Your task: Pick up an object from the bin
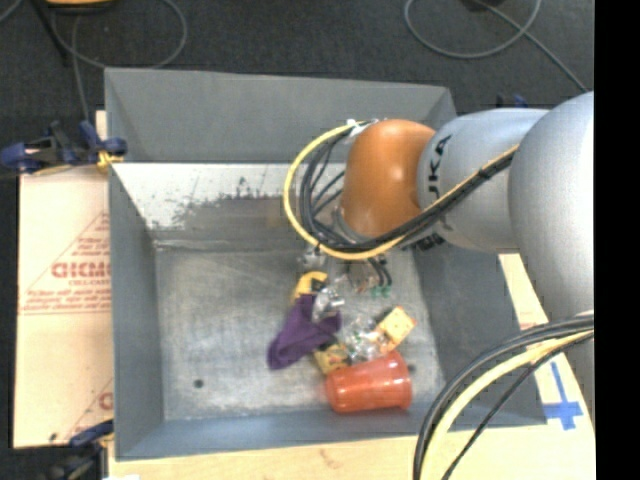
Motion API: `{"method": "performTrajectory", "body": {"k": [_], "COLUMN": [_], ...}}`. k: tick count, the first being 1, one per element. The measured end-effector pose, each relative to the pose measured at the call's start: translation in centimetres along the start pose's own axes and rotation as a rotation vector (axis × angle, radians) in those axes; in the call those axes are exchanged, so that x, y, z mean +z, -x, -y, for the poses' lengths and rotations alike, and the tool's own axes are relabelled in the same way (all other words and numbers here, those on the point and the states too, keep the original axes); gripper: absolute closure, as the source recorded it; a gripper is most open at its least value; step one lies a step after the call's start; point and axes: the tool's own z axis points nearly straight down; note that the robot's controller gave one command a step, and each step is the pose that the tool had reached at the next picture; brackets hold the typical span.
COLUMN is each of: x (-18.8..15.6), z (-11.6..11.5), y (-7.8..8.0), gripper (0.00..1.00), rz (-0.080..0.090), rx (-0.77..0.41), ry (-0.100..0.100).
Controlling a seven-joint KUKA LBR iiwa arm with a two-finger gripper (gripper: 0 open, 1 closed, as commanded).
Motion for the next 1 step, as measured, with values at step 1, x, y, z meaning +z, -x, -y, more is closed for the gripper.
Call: {"method": "performTrajectory", "body": {"k": [1], "x": [-13.05], "z": [-0.45], "y": [1.58], "gripper": [1.00], "rz": [-0.004], "rx": [-0.056], "ry": [0.006]}}
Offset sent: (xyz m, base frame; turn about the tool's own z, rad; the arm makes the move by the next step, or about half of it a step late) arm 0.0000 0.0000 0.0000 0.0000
